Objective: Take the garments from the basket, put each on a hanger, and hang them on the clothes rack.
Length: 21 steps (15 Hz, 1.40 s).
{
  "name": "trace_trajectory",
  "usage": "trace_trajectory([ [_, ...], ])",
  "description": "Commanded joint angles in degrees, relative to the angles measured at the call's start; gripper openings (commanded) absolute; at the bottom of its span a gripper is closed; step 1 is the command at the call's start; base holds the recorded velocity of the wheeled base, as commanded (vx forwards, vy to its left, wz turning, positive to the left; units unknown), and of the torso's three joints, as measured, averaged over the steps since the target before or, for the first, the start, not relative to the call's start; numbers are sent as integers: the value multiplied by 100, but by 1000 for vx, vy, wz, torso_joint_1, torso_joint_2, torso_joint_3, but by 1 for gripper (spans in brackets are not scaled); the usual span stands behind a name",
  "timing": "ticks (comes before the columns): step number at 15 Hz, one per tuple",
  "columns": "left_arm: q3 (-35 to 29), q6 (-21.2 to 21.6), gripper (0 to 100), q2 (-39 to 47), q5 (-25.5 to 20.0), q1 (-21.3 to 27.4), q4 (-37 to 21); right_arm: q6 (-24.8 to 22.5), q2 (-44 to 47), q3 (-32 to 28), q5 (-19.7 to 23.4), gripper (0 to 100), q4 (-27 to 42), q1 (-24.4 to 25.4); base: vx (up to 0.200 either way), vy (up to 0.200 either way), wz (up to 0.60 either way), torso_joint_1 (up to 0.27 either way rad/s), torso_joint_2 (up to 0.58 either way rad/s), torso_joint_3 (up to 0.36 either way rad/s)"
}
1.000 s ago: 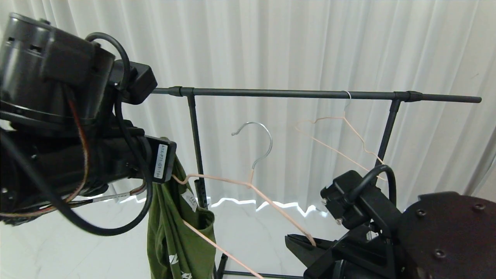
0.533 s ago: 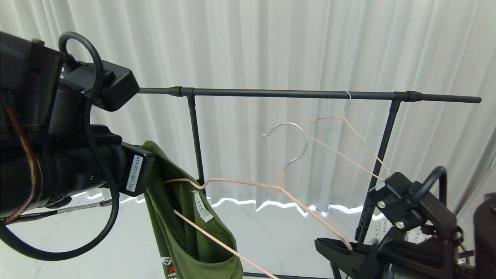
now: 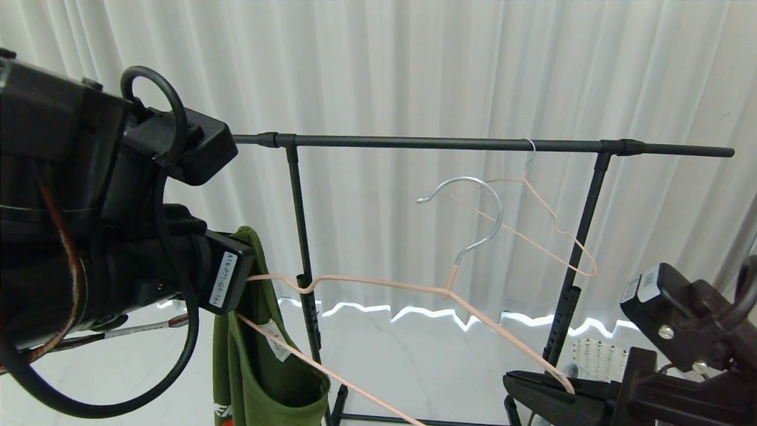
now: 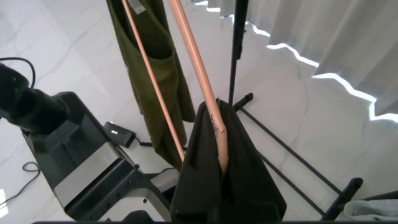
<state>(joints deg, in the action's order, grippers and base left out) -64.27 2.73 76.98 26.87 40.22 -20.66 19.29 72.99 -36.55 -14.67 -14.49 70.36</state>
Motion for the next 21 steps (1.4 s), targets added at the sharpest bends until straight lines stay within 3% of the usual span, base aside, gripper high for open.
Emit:
trace_trajectory([
  [1, 2, -1, 0, 18, 11, 56, 1, 5, 137, -10, -10, 0, -1, -14, 0, 0, 0, 0, 0, 0],
  [7, 2, -36, 0, 27, 354, 4, 18, 5, 234, -72, -36, 0, -97, -533, 0, 0, 0, 0, 0, 0],
  [11, -68, -247, 0, 150, 337, 48, 27, -13, 533, -151, 25, 0, -642, -506, 0, 0, 0, 0, 0, 0],
  [16, -121, -361, 0, 115, 301, 215, 27, -13, 1025, -309, 8, 0, -686, -436, 0, 0, 0, 0, 0, 0],
  [19, -306, -1011, 0, 203, 310, 513, 18, -4, 1473, -309, -28, 0, -1152, -445, 0, 0, 0, 0, 0, 0],
  [21, -323, -1064, 0, 212, 310, 513, 18, -13, 1658, -318, -1, 0, -1416, -427, 0, 0, 0, 0, 0, 0],
])
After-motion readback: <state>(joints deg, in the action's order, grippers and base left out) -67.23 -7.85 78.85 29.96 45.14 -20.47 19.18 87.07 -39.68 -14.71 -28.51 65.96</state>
